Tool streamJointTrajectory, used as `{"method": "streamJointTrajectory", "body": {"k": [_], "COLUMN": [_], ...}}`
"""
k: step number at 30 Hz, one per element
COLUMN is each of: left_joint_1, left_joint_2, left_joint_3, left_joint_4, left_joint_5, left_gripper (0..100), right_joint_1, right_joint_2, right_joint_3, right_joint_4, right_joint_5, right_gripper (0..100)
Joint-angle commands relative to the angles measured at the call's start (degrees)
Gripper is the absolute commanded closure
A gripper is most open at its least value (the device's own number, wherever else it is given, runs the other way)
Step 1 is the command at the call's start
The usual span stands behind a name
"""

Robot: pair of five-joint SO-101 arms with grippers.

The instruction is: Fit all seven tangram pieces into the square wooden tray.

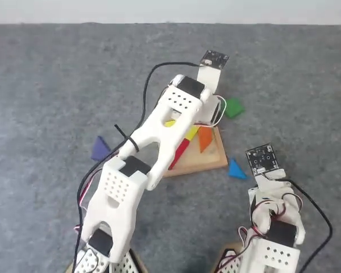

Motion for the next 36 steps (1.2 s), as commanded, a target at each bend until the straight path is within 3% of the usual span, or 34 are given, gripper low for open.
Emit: {"method": "streamJointTrajectory", "body": {"k": [1, 10, 17, 36], "left_joint_1": [-0.5, 0.0, 0.0, -0.4], "left_joint_2": [-2.1, -1.1, 5.9, 16.6], "left_joint_3": [1.9, 5.8, 0.7, -39.1], "left_joint_4": [0.8, 0.4, -1.1, 20.3], "left_joint_5": [-2.2, -5.4, -7.6, -8.4], "left_gripper": [84, 84, 84, 84], "right_joint_1": [0.3, 0.3, 0.3, 0.3], "right_joint_2": [0.0, 0.0, 0.0, 0.0], "right_joint_3": [0.8, 0.8, 0.8, 0.8], "right_joint_4": [0.5, 0.5, 0.5, 0.5], "right_joint_5": [0.6, 0.6, 0.6, 0.6], "right_gripper": [98.7, 98.7, 98.7, 98.7]}}
